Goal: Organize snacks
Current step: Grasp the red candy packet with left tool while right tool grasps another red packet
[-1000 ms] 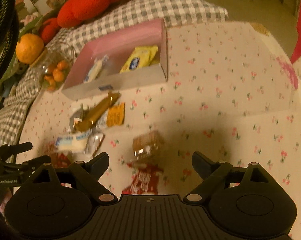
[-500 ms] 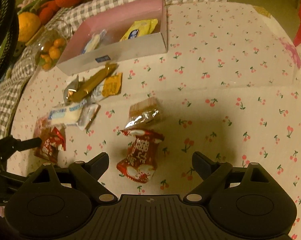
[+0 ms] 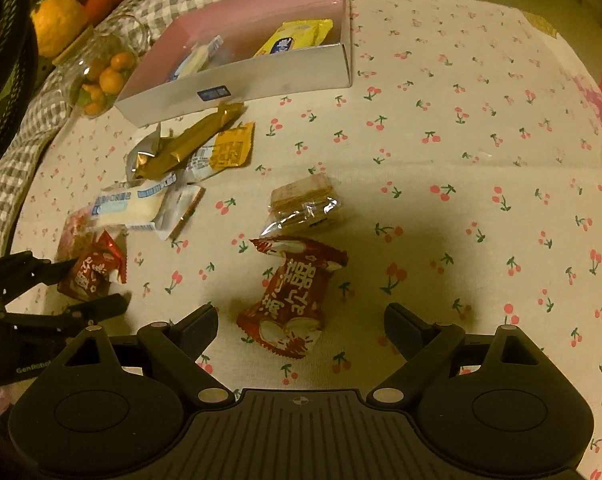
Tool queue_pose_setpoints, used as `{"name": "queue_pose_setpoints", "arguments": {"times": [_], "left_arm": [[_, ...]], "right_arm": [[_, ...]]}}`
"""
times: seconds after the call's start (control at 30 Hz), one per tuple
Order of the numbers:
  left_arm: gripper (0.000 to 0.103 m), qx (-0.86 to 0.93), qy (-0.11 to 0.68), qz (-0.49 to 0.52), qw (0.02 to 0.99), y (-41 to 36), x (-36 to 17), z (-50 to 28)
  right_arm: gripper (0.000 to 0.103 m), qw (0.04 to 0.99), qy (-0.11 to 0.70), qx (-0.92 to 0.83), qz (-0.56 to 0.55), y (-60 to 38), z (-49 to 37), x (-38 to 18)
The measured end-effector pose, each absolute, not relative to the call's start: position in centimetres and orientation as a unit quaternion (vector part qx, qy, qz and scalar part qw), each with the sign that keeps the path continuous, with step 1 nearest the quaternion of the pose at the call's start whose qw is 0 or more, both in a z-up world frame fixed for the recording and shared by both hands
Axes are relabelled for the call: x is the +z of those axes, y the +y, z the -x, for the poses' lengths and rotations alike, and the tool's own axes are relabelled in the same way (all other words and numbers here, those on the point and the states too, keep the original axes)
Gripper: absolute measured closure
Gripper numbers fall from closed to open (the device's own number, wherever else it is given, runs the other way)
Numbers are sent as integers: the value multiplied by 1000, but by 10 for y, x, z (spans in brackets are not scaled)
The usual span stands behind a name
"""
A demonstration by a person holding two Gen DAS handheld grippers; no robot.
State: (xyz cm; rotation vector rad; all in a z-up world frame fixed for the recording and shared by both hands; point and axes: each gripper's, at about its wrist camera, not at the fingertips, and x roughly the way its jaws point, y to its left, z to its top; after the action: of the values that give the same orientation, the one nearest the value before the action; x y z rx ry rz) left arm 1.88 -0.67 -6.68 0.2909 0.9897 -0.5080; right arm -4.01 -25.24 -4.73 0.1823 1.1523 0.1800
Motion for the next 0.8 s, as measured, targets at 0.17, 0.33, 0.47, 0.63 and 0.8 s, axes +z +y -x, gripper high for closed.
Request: {"name": "queue_pose_setpoints", "arguments": {"times": [0.17, 0.33, 0.47, 0.63, 0.8], "left_arm": [[58, -234, 467, -135, 842, -5, -66, -20], [64, -228, 466, -134, 844, -4, -64, -21], [70, -223, 466, -130, 847, -2, -63, -21], [70, -225, 466, -126, 846, -2, -61, -21], [71, -235, 469, -122, 843, -4, -59, -20]], "right_arm": [[12, 836, 536, 88, -82, -252, 41, -45], [14, 835, 535, 96, -82, -248, 43, -45], [24, 836, 534, 100, -79, -244, 43, -44], [42, 837, 534, 96, -71, -242, 43, -47], [61, 842, 529, 95, -57, -241, 44, -47]]}}
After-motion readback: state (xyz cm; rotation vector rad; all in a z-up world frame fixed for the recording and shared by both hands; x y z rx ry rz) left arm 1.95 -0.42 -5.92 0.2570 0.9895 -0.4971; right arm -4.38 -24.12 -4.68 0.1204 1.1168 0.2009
